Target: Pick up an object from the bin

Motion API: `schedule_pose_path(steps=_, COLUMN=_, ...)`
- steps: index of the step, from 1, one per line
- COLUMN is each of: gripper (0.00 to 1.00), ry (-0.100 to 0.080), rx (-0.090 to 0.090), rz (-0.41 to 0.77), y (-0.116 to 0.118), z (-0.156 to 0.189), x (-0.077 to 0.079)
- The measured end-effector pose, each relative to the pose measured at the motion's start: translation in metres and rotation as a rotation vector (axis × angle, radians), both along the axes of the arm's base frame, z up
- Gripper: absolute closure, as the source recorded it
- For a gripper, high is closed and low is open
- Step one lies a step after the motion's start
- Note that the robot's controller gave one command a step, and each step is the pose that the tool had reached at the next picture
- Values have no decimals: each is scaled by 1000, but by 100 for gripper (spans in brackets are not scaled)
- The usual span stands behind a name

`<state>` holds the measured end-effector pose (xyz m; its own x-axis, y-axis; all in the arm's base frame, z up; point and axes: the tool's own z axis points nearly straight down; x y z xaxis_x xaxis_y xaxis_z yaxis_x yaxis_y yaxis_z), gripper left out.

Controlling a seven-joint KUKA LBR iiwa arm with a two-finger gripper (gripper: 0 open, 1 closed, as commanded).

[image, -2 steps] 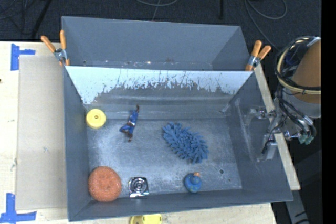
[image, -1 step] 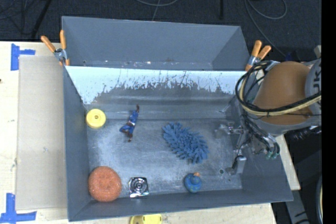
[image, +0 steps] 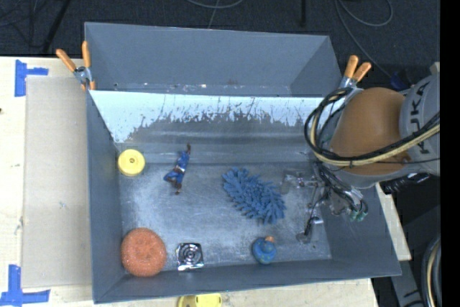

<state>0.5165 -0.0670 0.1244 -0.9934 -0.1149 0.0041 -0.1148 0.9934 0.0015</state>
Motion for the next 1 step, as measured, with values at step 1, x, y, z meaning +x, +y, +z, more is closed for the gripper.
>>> schedule_pose_path(steps=1, gripper=0, ry=-7, rx=-1, rz=-179, y=32, z=-19, x=26)
